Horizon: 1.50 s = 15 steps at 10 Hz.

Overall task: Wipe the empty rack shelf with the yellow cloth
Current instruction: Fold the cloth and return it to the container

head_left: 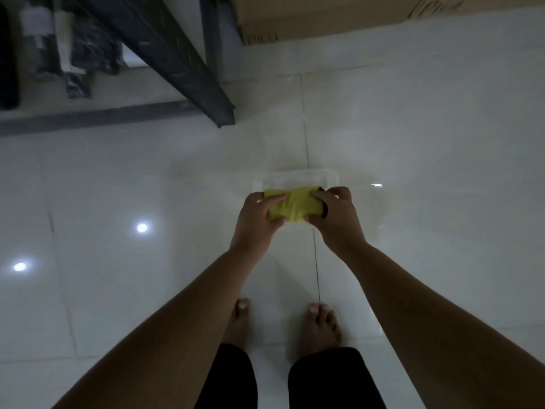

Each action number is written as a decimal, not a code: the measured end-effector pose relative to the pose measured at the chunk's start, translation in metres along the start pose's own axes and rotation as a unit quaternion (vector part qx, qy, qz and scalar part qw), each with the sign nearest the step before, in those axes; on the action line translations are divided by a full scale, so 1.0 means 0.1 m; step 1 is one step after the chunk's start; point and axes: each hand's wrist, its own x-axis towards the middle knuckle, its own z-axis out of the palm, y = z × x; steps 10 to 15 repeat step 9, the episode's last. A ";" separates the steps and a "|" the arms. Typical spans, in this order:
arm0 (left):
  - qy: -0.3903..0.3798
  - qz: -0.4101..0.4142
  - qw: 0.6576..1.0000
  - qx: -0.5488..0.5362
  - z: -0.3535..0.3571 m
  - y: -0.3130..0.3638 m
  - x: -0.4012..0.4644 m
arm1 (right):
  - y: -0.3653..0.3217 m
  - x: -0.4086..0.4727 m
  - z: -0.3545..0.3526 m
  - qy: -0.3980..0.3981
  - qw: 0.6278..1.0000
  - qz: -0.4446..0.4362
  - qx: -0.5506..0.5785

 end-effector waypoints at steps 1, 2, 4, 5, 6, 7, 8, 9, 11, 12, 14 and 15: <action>0.003 0.014 1.000 0.024 0.15 -0.14 0.19 | 0.11 0.19 0.15 0.007 1.000 -0.010 -0.028; 0.015 0.023 0.997 0.070 0.27 -0.19 0.29 | 0.17 0.29 0.23 0.025 0.997 -0.032 -0.069; 0.125 0.123 0.928 0.329 0.36 -0.25 0.40 | 0.21 0.36 0.32 0.042 0.988 -0.045 -0.142; 0.088 0.108 0.923 0.358 0.28 -0.21 0.45 | 0.18 0.36 0.30 0.028 0.984 -0.046 -0.171; 0.048 0.084 0.925 0.368 0.19 -0.12 0.39 | 0.10 0.28 0.24 0.018 0.985 -0.019 -0.173; 0.034 0.068 0.938 0.338 0.02 0.04 0.23 | -0.09 0.08 0.04 0.028 0.983 0.007 -0.180; 0.008 0.060 0.963 0.264 -0.20 0.25 -0.10 | -0.36 -0.21 -0.19 0.002 0.986 -0.017 -0.164; -0.006 0.058 0.980 0.189 -0.52 0.57 -0.51 | -0.72 -0.53 -0.55 -0.039 0.983 -0.040 -0.177; -0.006 0.058 0.980 0.189 -0.52 0.57 -0.51 | -0.72 -0.53 -0.55 -0.039 0.983 -0.040 -0.177; -0.006 0.058 0.980 0.189 -0.52 0.57 -0.51 | -0.72 -0.53 -0.55 -0.039 0.983 -0.040 -0.177; -0.006 0.058 0.980 0.189 -0.52 0.57 -0.51 | -0.72 -0.53 -0.55 -0.039 0.983 -0.040 -0.177; -0.006 0.058 0.980 0.189 -0.52 0.57 -0.51 | -0.72 -0.53 -0.55 -0.039 0.983 -0.040 -0.177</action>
